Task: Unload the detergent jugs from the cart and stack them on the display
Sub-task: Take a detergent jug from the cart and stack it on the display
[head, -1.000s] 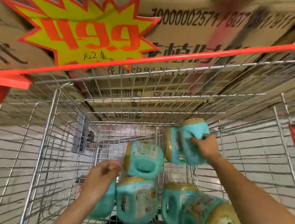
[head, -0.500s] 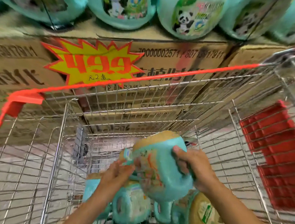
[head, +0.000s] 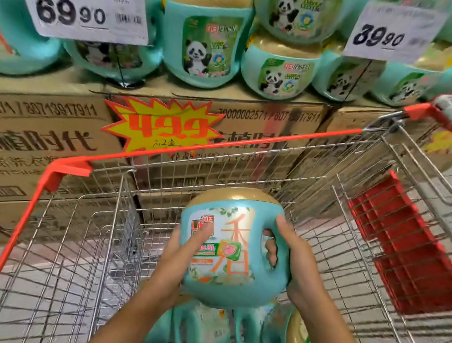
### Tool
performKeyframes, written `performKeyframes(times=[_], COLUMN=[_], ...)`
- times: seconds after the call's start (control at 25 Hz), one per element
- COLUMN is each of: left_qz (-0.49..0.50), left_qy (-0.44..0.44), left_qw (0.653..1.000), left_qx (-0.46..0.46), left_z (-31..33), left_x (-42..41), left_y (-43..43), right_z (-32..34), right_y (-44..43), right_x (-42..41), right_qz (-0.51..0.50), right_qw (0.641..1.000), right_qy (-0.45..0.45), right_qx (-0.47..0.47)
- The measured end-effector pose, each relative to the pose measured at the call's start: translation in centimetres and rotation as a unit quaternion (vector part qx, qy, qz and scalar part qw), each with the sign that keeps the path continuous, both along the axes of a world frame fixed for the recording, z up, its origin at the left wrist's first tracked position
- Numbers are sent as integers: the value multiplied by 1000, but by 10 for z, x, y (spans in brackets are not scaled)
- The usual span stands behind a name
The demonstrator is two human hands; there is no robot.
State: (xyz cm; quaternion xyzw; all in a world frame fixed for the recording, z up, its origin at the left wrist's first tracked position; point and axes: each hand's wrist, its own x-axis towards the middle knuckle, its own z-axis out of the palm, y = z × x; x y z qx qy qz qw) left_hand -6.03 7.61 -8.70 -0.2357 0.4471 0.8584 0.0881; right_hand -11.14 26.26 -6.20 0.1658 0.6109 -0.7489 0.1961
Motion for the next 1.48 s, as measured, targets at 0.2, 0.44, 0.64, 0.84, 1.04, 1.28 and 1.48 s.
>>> performKeyframes(times=[0.2, 0.44, 0.64, 0.84, 1.04, 1.28, 1.48], left_qz=[28, 173, 344, 482, 542, 539, 525], left_qy=[33, 28, -3, -37, -33, -4, 5], left_qw=[992, 968, 917, 854, 814, 808, 814], left_qx=[-117, -178, -199, -191, -206, -238, -246], left_z=[21, 33, 45, 55, 67, 83, 96], left_x=[17, 64, 135, 221, 308, 404, 434], left_y=[-23, -53, -75, -107, -156, -243, -312], right_z=[0, 5, 16, 23, 34, 46, 60], right_y=[-28, -79, -138, -211, -297, -394, -458], right_x=[18, 19, 40, 93, 169, 261, 292], right_qz=[12, 158, 359, 498, 565, 576, 574], right_qw=[999, 985, 928, 860, 813, 799, 800], right_qy=[47, 74, 97, 95, 128, 140, 138], right_qx=[22, -11, -41, -61, -61, -103, -105])
